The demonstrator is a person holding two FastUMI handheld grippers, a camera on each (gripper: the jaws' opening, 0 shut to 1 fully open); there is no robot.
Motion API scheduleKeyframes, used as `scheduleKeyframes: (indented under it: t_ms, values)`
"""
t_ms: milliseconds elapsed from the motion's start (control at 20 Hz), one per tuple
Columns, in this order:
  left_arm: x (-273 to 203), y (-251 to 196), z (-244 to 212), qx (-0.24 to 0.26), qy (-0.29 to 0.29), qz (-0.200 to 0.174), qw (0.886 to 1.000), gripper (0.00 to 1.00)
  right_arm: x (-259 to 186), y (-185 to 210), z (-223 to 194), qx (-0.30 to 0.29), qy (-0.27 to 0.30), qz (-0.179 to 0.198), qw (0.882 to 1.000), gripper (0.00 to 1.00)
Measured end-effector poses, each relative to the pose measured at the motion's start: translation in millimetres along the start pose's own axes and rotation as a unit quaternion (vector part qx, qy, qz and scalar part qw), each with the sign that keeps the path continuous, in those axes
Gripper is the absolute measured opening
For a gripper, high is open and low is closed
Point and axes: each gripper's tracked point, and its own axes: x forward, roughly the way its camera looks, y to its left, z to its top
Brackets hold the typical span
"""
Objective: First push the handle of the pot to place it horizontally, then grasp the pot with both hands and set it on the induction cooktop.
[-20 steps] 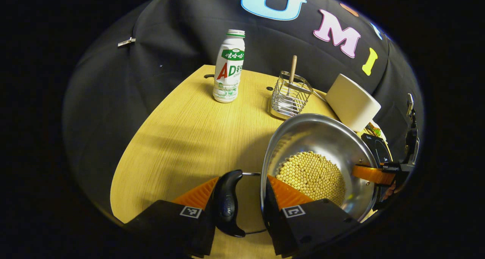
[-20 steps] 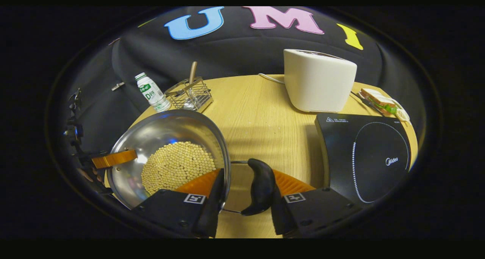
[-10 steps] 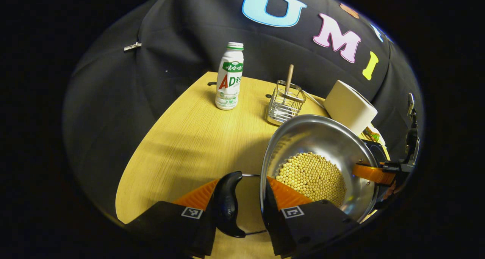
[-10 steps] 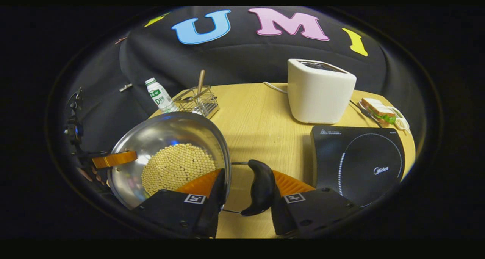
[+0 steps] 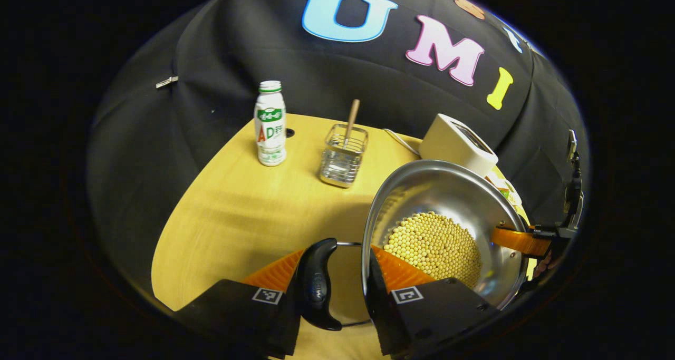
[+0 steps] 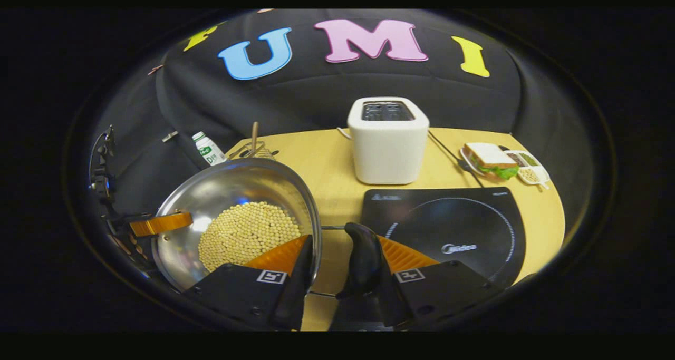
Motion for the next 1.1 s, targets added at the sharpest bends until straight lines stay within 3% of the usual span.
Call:
scheduleKeyframes:
  t_ms: [700,1100]
  values:
    - [34.1,-186.1,-5.8,0.009,0.009,-0.026,1.0,0.6,-37.7,-178.7,24.0,0.016,-0.003,-0.025,1.0,0.59]
    - [54.0,-242.6,-22.6,0.008,0.02,-0.037,0.999,0.6,-40.1,-238.7,18.7,0.024,0.004,-0.035,0.999,0.59]
